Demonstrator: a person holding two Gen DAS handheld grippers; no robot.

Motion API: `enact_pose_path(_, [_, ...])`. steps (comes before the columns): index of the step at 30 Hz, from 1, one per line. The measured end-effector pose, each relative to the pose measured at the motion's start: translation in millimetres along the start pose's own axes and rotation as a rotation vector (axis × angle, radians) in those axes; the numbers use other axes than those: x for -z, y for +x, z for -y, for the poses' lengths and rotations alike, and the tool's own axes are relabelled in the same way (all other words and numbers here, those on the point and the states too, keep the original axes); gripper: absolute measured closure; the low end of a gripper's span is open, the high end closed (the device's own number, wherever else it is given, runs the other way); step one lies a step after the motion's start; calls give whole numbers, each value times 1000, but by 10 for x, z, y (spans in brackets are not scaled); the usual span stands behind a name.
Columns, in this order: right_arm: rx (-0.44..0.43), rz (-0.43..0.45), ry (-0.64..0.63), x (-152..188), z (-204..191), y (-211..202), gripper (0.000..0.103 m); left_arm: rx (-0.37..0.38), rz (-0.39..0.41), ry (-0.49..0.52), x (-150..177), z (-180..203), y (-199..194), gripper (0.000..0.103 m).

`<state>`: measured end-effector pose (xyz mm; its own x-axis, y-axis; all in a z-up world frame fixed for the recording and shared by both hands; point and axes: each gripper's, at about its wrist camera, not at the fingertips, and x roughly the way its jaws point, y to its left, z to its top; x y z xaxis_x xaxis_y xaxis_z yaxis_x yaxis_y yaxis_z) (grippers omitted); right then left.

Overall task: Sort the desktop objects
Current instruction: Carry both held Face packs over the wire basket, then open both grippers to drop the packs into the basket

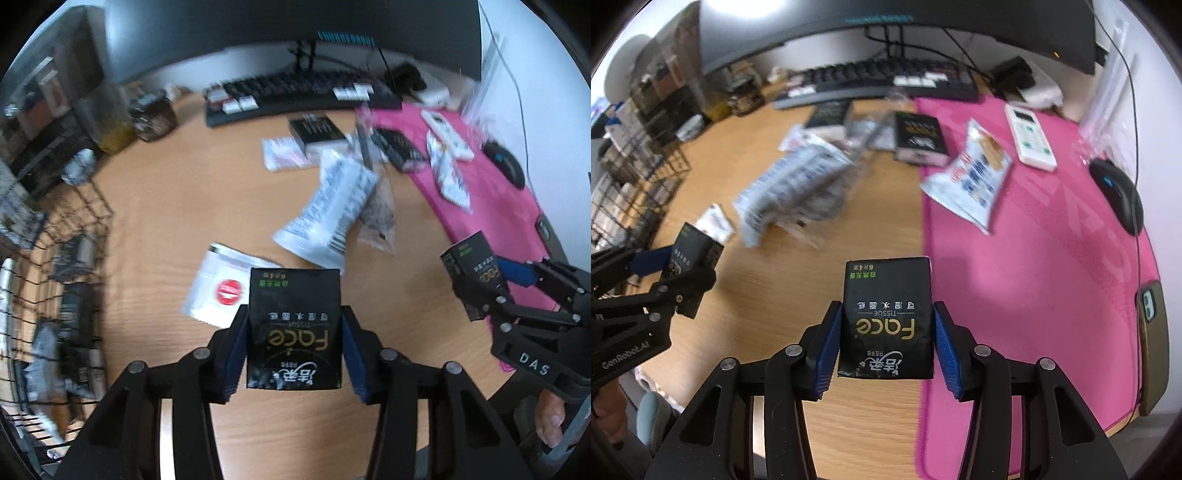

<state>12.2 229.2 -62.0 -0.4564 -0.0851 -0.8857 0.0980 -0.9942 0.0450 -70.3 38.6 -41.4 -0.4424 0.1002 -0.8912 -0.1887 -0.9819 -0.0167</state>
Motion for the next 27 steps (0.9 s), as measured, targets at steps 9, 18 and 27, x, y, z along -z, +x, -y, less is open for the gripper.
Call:
enact_pose_path(9, [-163,108,-169,-304,-936,-436,56,-90,175,-174,139,-780,-826,51])
enact_pose_path(18, [-322,194,-401,-497,-2330,-806,56,-189,259,-409,579,-1840,-1334,51])
enact_pose_path(27, [-385,157,-531,-354,-3136,-677,56,-221,197,-495,856,-2294,-1214,51])
